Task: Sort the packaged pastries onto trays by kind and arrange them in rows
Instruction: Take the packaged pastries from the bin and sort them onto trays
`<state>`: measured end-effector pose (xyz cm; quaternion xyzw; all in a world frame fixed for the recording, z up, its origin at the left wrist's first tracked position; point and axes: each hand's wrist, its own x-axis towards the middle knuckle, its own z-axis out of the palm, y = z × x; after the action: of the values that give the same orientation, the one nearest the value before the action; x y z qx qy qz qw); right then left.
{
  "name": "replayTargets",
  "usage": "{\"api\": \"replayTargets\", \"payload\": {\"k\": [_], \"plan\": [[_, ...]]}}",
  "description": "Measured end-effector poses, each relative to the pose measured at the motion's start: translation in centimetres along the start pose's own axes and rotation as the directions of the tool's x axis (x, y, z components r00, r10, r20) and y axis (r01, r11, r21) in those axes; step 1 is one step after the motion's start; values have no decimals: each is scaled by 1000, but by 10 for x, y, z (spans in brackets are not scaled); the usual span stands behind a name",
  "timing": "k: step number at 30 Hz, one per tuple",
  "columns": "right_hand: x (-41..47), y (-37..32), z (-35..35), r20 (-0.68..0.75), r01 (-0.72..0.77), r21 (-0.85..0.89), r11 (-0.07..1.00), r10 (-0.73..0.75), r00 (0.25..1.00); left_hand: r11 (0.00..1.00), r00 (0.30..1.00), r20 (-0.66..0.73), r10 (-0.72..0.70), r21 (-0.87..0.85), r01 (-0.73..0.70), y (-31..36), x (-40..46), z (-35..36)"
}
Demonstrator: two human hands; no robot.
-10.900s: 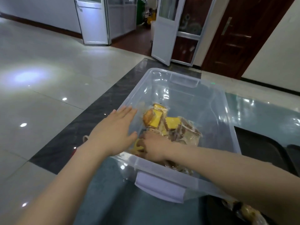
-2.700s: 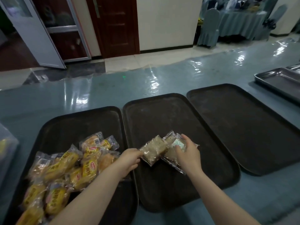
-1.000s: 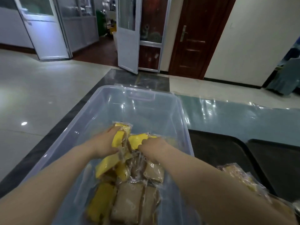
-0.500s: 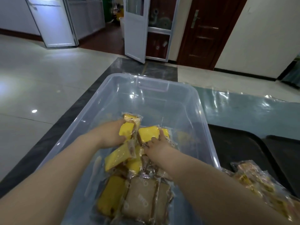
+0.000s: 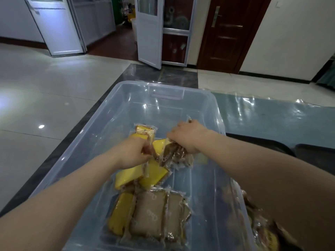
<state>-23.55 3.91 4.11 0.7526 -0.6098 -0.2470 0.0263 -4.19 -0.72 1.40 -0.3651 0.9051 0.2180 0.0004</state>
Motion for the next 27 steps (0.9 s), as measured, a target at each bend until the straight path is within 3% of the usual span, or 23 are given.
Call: {"api": "replayTargets", "payload": {"k": [4,8,13,21,27], "plan": [[-15,13,-2,-47,11,-42,999,-13,999,997,977,212,22,64,-36,7,-1,22],[-17,5,9,-34,27,-138,990,-32,999,980,908,414,64,147,-136,12,-3,50],[-14,5,12,-43,0,-153,988,-7,999,839,813,582,11,438,-324,19,-5,79],[-12,3,14,-20,-6,-181,983,3,1000,872,757,643,-117,431,-231,26,-5,76],[-14,1,12,-1,-14,-179,984,14,1000,856,797,604,-15,420,-302,28,-7,74]]}}
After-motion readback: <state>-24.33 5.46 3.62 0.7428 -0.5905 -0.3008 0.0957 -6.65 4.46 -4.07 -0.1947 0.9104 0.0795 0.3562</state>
